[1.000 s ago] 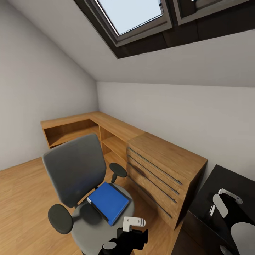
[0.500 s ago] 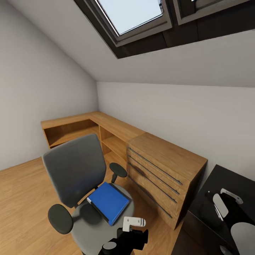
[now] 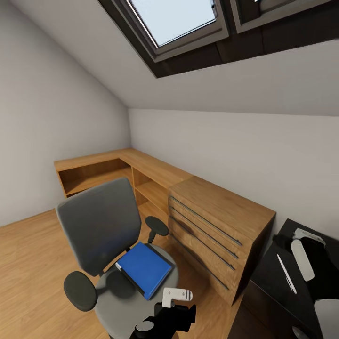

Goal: In the bedroom, organize the workspace by keeping the computer under the desk, ensuring the monitor is on the desk, placing the keyboard on the desk next to the monitor, placing the mouse on the desk next to the keyboard, moving the folder from the swivel chair onto the desk next to the mouse, stacking the notebook on top of the folder with the pen on top of the notebook, and positioning the swivel chair next to the desk.

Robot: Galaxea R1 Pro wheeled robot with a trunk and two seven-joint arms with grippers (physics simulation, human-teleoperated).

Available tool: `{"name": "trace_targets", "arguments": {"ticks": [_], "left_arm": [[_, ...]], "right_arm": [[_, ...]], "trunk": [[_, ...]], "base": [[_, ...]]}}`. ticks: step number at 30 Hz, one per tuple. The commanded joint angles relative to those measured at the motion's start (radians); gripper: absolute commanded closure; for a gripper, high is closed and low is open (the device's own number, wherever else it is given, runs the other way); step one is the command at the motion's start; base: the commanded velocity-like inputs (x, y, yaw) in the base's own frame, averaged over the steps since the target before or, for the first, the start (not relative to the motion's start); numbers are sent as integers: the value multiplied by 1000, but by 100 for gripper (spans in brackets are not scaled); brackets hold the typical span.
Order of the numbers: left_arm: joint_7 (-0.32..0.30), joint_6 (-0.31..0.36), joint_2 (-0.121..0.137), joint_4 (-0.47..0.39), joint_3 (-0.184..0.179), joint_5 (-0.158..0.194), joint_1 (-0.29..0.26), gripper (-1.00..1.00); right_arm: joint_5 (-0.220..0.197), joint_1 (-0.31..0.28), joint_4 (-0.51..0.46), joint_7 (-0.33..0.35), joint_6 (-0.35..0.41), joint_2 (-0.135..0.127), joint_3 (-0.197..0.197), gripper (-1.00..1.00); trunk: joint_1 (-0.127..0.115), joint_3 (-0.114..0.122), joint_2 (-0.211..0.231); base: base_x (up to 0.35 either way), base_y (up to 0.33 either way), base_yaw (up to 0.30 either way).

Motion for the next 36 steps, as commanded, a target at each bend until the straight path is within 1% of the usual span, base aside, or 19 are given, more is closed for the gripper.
{"name": "trace_targets", "arguments": {"ticks": [1,2,3,4,5,9,15,25,26,29,35,36], "left_arm": [[10,2,0,-1,-1,10,-1,-100],[10,2,0,-1,-1,10,-1,-100],[10,2,0,-1,0,10,-1,-100],[10,2,1,-1,4,9,-1,-100],[10,2,2,-1,5,9,-1,-100],[11,2,7,0,5,9,-1,-100],[11,2,10,0,6,9,-1,-100],[13,1,20,4,10,12,-1,-100],[13,1,21,7,42,14,-1,-100],[13,0,22,9,78,15,-1,-100],[13,0,21,22,130,17,-1,-100],[12,0,21,28,148,19,-1,-100]], "right_arm": [[-12,18,-50,-9,34,6,0,-100],[-12,26,-72,-9,48,12,0,-100],[-12,37,-110,-9,74,26,0,-100],[-6,53,-177,-13,127,81,0,-100],[-4,56,-187,-15,135,95,0,-100],[-2,62,-199,-19,147,119,1,-100],[-1,65,-202,-20,149,127,1,-100],[1,66,-201,-22,149,129,2,-100],[2,66,-201,-22,148,129,2,-100],[2,66,-200,-22,148,129,2,-100],[2,66,-199,-22,147,129,3,-100],[3,66,-199,-22,147,129,4,-100]], "trunk": [[0,-1,-1],[0,-1,-1],[0,-1,-1],[0,-1,-1],[0,-1,-1],[0,-1,-1],[0,-1,-1],[0,-1,-1],[0,-1,-1],[0,-1,-1],[0,-1,-1],[0,-1,-1]], "base": [[0,0,0],[0,0,0],[0,0,0],[0,0,0],[0,0,26],[0,0,106],[0,0,233],[0,0,274],[0,0,279],[0,0,279],[0,0,279],[0,0,279]]}}
